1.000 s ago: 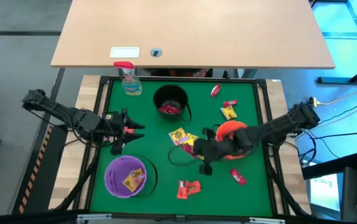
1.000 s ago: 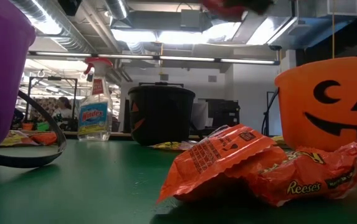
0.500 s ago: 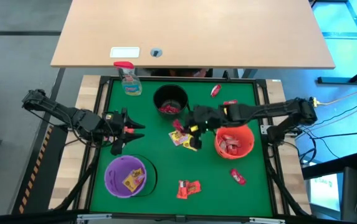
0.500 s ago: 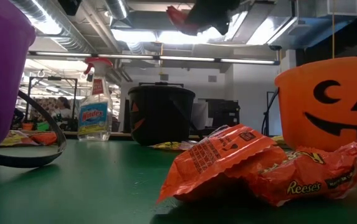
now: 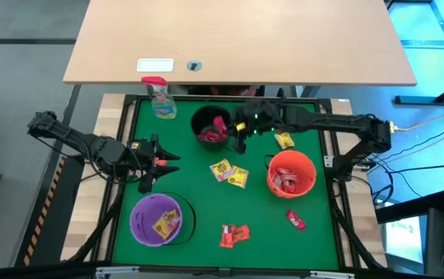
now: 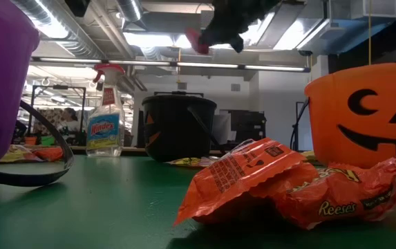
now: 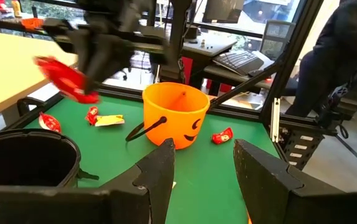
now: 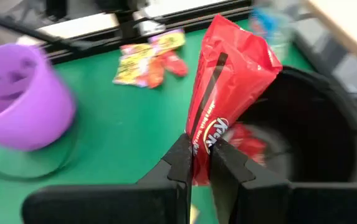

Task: Sort candy
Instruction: Put the red candy into the black bucket

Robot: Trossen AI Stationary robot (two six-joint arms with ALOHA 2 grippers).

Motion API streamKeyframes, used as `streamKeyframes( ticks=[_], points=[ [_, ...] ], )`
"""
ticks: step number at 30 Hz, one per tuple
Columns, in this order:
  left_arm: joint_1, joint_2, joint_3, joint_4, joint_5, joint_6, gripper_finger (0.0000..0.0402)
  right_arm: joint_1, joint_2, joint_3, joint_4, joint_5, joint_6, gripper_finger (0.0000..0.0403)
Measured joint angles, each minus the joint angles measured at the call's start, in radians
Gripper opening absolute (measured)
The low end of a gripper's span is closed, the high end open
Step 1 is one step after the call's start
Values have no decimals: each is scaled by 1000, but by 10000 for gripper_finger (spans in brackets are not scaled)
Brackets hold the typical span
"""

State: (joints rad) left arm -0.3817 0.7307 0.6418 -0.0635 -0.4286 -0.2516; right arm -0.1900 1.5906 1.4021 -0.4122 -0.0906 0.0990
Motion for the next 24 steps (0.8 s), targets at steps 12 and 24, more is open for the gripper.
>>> streamKeyframes(
  ticks=[12, 24],
  points=[
    [0, 0, 0, -7, -32, 25, 156, -195, 65, -47, 193, -104, 30, 37],
    [0, 0, 0, -12, -33, 19, 156, -203, 144, -47, 253, -149, 33, 61]
  ],
)
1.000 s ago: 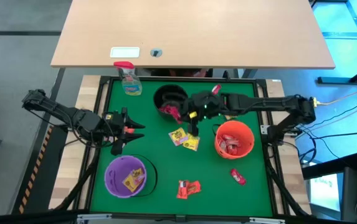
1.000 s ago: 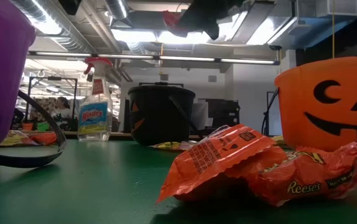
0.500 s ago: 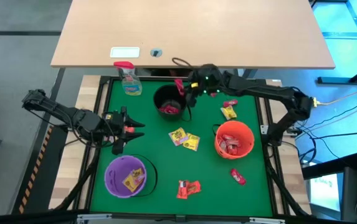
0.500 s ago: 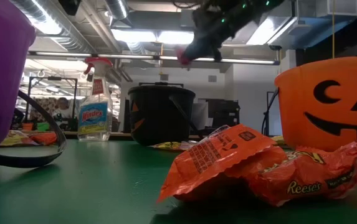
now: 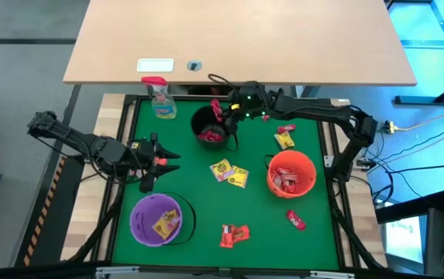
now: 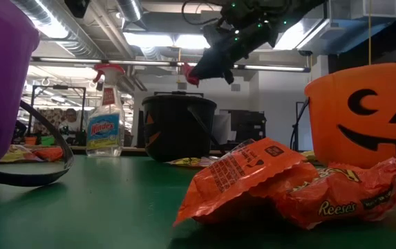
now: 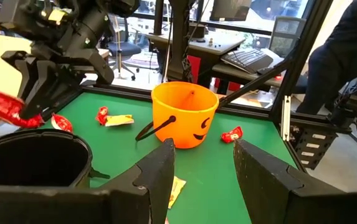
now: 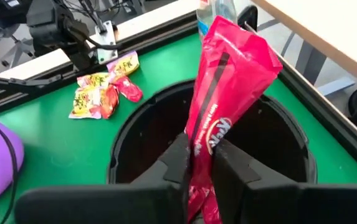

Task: Sort candy
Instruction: Put the red candy into the black bucket

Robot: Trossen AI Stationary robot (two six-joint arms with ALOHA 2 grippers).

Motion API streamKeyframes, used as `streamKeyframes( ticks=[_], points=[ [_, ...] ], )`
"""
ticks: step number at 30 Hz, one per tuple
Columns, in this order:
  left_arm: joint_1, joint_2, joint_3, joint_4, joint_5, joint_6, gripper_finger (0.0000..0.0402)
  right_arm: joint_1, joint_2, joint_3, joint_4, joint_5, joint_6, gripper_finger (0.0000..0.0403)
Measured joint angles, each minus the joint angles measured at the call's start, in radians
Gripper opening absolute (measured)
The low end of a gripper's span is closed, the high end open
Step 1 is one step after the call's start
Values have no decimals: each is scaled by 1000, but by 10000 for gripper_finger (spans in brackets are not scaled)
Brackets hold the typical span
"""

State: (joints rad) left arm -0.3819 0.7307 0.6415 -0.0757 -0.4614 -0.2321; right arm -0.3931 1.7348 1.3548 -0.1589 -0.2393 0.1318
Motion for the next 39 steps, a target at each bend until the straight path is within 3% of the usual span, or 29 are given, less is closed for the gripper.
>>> streamKeyframes(
  ticks=[7, 11, 17, 23, 31, 39],
  points=[
    [0, 0, 0, 0, 0, 0, 156, 0, -15, 0, -3, -8, 19, 153],
    [0, 0, 0, 1, -3, 5, 156, 1, -48, 0, 0, 1, 30, 180],
    [0, 0, 0, 0, -17, 6, 156, 1, -107, 1, -68, -23, 73, 176],
    [0, 0, 0, 1, -18, 7, 156, 60, -227, 0, -286, -54, 82, 158],
    [0, 0, 0, 2, -26, 1, 156, 266, -385, 1, -487, 10, 80, 149],
    [0, 0, 0, 10, -27, -1, 156, 486, -425, 1, -640, 133, 128, 149]
  ],
)
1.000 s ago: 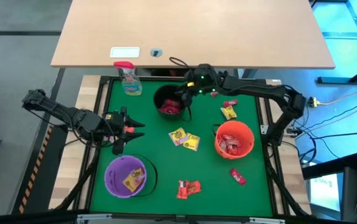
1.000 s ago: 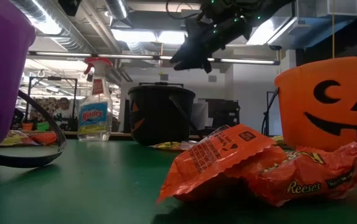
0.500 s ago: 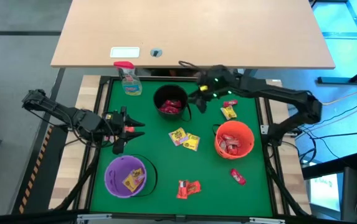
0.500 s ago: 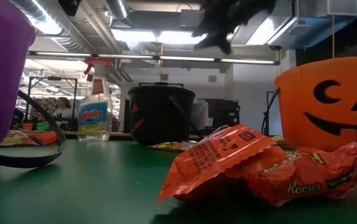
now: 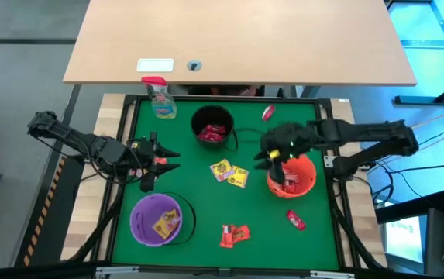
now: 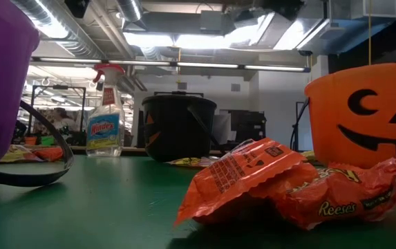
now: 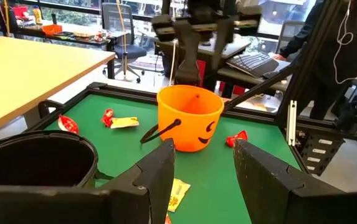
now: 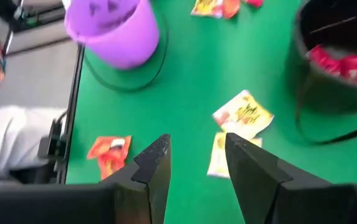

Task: Sort candy
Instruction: Put the red candy into the black bucket

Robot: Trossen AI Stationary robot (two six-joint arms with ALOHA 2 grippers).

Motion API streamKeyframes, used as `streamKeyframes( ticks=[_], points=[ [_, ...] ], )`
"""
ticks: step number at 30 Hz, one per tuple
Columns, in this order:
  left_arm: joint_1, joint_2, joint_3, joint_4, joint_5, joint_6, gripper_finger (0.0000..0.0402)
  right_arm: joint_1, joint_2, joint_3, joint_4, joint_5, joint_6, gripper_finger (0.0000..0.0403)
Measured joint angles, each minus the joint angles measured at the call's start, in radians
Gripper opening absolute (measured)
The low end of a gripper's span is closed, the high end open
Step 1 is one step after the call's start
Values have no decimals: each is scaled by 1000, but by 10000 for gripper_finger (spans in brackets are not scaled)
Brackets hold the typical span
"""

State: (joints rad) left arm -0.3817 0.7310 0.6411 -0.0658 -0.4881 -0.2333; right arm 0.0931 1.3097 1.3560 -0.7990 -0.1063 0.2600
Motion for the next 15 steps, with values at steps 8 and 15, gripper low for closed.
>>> streamKeyframes(
  ticks=[8, 15],
  points=[
    [0, 0, 0, 2, 0, -3, 156, 145, 0, 0, -34, 54, 42, 149],
    [0, 0, 0, 2, 0, -2, 156, 227, 0, 0, -70, 55, 129, 149]
  ],
)
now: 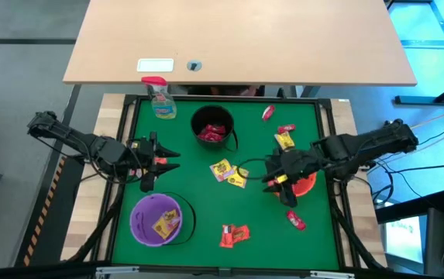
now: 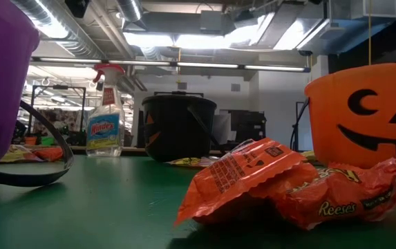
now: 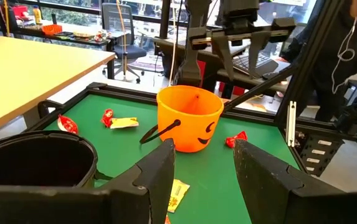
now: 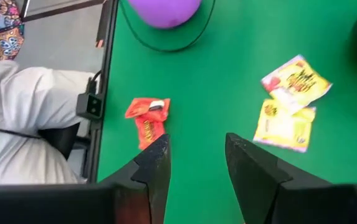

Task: Sort candy
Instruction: Put the red candy into the black bucket

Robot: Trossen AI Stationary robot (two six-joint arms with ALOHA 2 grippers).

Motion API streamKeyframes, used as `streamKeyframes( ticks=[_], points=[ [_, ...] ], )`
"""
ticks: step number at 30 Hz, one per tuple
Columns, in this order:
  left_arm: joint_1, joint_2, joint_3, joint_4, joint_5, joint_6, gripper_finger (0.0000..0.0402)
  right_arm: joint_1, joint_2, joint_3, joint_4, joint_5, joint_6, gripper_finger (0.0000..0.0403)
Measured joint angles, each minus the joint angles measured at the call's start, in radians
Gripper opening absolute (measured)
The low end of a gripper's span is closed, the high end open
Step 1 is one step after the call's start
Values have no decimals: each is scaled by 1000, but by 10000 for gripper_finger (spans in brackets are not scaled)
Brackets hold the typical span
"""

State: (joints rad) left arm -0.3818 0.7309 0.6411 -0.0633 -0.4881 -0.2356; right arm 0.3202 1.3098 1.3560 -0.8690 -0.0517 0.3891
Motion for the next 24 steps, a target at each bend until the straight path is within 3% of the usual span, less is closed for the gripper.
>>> streamKeyframes(
  ticks=[6, 14, 20, 24],
  points=[
    [0, 0, 0, 0, 0, 0, 156, 79, 0, -49, 101, 60, 23, 149],
    [0, 0, 0, 0, 0, 0, 156, 154, -24, -344, 499, 62, 18, 149],
    [0, 0, 0, -6, 9, 0, 156, 167, -162, -570, 721, 62, 165, 149],
    [0, 0, 0, -6, 8, 0, 156, 221, -253, -614, 758, 87, 223, 149]
  ],
)
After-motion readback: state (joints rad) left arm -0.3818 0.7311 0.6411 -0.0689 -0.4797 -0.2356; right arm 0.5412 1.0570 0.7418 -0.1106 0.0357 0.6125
